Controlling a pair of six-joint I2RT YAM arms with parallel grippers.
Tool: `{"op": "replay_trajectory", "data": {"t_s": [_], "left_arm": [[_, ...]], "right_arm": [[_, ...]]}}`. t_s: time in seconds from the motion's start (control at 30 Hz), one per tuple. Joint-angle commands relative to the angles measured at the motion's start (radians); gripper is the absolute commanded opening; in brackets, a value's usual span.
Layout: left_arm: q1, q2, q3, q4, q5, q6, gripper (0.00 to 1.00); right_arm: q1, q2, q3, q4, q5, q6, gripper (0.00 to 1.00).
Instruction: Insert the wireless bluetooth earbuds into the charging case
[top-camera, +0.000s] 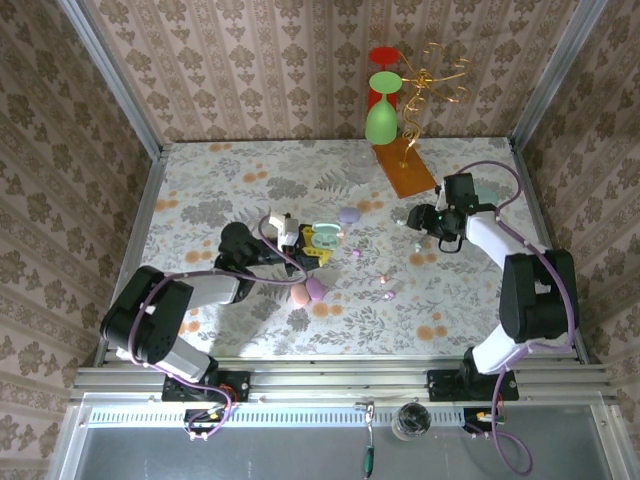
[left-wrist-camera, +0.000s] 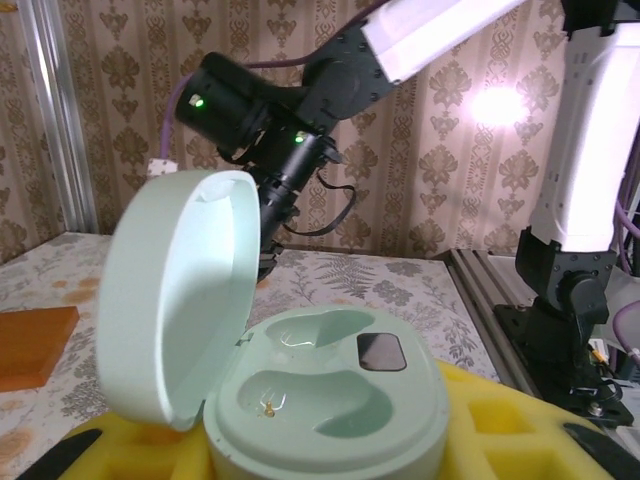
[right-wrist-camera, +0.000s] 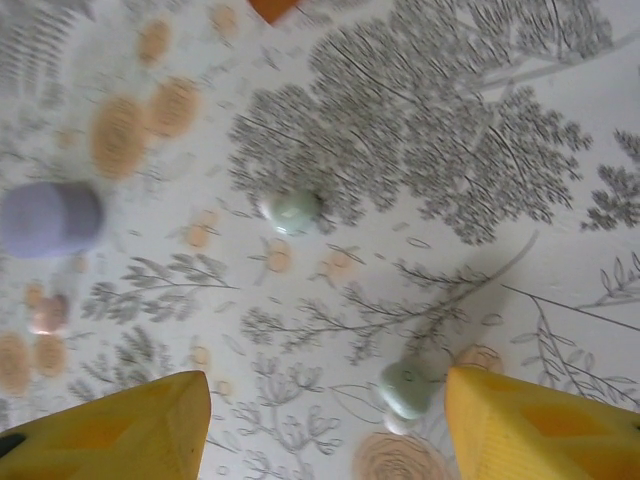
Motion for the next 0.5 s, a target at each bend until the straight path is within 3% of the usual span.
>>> {"op": "replay_trajectory", "data": {"t_s": [0.0, 0.47], "left_arm": [[-0.011, 0.014, 0.023, 0.029, 0.026, 0.027, 0.24], [-0.016, 0.014, 0.013, 0.029, 0.023, 0.044, 0.25]], "right_arm": [[-0.006, 0.051, 0.063, -0.157, -0.007, -0.06, 0.63], [-0.006, 0.222, 0.162, -0.246, -0.064, -0.108, 0.56]]}}
